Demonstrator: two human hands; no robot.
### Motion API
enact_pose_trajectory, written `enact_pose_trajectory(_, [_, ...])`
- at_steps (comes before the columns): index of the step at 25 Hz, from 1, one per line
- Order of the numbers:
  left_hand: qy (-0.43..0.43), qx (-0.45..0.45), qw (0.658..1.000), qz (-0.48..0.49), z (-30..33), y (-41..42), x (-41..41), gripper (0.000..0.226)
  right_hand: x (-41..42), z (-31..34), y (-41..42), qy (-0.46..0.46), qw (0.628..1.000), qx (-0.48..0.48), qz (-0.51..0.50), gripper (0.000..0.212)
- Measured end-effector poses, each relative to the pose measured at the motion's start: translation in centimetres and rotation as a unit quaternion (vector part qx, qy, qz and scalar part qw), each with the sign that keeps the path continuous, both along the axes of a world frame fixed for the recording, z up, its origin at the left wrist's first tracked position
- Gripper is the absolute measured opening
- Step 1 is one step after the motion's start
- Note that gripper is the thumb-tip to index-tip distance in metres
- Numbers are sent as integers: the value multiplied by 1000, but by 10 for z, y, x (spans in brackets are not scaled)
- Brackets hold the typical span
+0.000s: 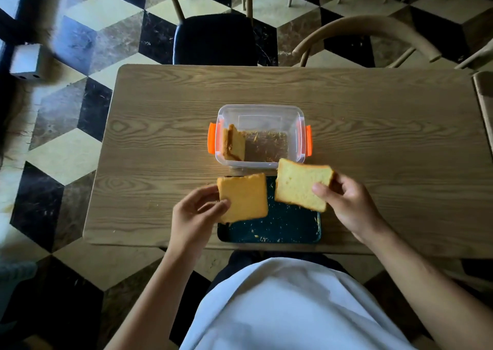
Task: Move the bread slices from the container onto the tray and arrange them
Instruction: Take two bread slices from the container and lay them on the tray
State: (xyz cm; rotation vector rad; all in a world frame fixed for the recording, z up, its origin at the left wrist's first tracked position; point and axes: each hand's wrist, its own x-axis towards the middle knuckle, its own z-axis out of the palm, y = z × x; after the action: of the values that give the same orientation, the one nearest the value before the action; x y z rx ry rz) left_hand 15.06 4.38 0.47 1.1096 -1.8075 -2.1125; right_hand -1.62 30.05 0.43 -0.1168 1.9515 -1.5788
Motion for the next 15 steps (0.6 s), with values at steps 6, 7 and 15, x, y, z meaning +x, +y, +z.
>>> enact_pose_trajectory(6, [-133, 69, 989, 18, -54, 8, 12, 27, 17, -56, 13, -115, 990, 78, -10, 17])
enact_pose_trajectory(7, [-146, 71, 987, 19, -60, 8, 6, 26, 14, -64, 11, -128, 987, 96, -20, 17])
enact_pose_trajectory(15, [-178, 96, 979, 23, -88, -2, -36, 22, -24, -97, -11, -227, 961, 135, -85, 20])
